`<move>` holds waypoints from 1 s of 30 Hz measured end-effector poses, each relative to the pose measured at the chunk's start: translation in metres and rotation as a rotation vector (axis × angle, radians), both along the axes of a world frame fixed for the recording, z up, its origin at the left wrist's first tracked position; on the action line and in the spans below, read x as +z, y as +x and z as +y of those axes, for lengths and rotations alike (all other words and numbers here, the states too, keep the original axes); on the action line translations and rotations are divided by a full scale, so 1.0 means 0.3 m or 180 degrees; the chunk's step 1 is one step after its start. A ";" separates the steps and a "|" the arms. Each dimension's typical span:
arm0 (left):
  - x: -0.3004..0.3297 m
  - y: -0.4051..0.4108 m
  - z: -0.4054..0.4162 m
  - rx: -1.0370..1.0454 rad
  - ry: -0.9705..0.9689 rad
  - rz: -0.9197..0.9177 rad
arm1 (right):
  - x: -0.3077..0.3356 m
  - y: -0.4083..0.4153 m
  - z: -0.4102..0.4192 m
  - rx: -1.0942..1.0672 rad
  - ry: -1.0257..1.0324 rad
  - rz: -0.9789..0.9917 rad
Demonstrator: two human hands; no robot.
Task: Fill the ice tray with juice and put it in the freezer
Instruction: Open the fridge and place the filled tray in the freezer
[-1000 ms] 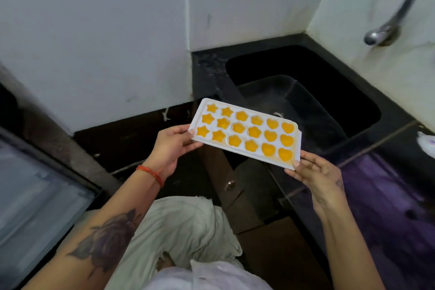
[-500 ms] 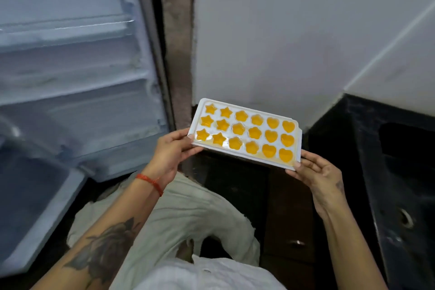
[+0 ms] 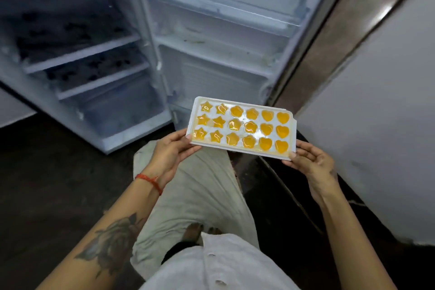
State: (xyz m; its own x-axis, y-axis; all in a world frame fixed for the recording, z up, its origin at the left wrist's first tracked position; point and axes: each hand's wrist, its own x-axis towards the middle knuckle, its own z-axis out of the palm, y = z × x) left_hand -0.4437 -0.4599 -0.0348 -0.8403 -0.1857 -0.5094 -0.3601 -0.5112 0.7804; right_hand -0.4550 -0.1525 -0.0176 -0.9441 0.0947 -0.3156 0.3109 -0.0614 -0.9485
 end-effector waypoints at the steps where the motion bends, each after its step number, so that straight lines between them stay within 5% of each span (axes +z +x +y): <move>1: -0.002 0.012 -0.015 0.0069 0.0013 -0.0007 | -0.003 -0.024 -0.012 0.0091 -0.0019 0.0023; 15: -0.012 0.224 -0.460 0.1597 -0.0037 -0.0005 | -0.043 -0.271 -0.594 0.1641 -0.0139 0.0061; 30: 0.074 0.108 -0.935 0.2042 -0.0052 -0.0095 | 0.014 -0.486 -1.160 0.2009 -0.0178 0.0238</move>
State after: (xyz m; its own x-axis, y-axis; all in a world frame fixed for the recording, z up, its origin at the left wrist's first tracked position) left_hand -0.4112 -0.7405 -0.0127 -0.5450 -0.6547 -0.5238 -0.0083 -0.6205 0.7842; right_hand -0.6009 -0.5004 -0.0134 -0.8325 -0.5018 -0.2350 0.2364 0.0620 -0.9697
